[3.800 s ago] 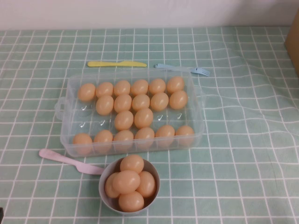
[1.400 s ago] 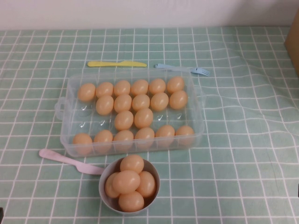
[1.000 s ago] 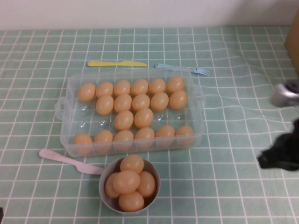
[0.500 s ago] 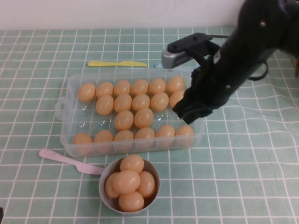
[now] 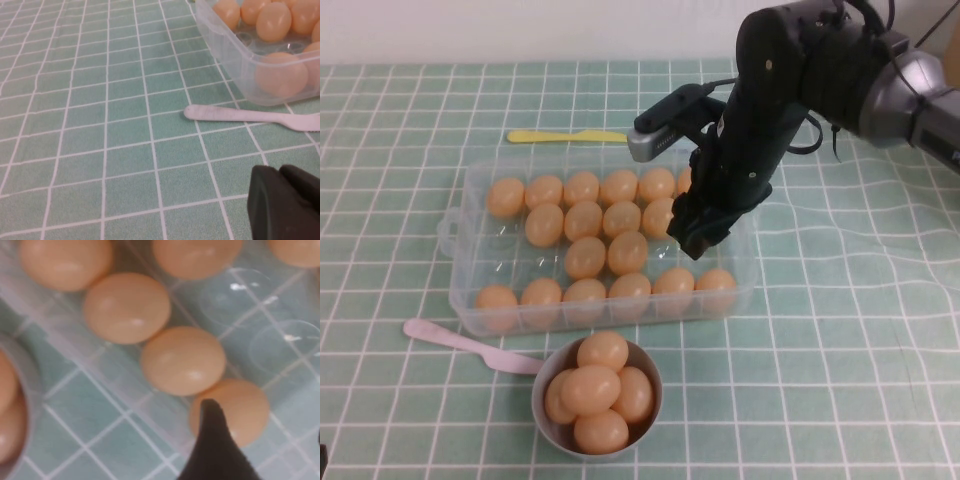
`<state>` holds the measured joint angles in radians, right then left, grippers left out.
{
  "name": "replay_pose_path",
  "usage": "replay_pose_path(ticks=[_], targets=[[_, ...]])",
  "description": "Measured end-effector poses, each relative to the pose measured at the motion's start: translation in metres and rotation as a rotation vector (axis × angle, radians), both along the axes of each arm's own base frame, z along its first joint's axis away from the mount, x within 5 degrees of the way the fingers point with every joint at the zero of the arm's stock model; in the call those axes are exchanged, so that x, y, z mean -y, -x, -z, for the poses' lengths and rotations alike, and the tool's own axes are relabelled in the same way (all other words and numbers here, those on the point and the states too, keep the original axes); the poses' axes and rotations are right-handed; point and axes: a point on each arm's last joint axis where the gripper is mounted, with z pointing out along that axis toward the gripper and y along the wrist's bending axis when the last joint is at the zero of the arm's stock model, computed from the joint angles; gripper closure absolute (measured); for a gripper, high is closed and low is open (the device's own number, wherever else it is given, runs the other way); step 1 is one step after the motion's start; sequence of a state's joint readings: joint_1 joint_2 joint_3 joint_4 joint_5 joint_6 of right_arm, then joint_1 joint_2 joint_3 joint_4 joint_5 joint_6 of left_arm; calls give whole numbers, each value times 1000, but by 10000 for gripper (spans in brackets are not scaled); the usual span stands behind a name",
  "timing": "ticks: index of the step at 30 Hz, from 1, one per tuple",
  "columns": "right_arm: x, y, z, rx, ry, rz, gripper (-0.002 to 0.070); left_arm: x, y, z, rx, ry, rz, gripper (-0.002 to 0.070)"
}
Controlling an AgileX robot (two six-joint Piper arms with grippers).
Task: Take an egg out of the egg box
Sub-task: Pick up the egg from the plastic box
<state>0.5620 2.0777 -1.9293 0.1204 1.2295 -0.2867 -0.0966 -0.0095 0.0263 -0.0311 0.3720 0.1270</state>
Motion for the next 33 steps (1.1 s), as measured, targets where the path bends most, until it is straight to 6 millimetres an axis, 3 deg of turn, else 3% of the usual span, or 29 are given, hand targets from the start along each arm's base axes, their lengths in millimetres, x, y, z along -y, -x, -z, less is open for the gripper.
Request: replay_pose_path(ticks=[5, 8, 13, 17, 22, 33], targets=[[3, -3, 4, 28, 60, -7, 283, 0, 0, 0, 0, 0, 0, 678], [-5, 2, 3, 32, 58, -28, 283, 0, 0, 0, 0, 0, 0, 678], [-20, 22, -16, 60, 31, -67, 283, 0, 0, 0, 0, 0, 0, 678], [-19, 35, -26, 66, 22, -83, 283, 0, 0, 0, 0, 0, 0, 678], [-13, 38, -16, 39, 61, -81, 281, 0, 0, 0, 0, 0, 0, 678], [1, 19, 6, 1, 99, -28, 281, 0, 0, 0, 0, 0, 0, 678]])
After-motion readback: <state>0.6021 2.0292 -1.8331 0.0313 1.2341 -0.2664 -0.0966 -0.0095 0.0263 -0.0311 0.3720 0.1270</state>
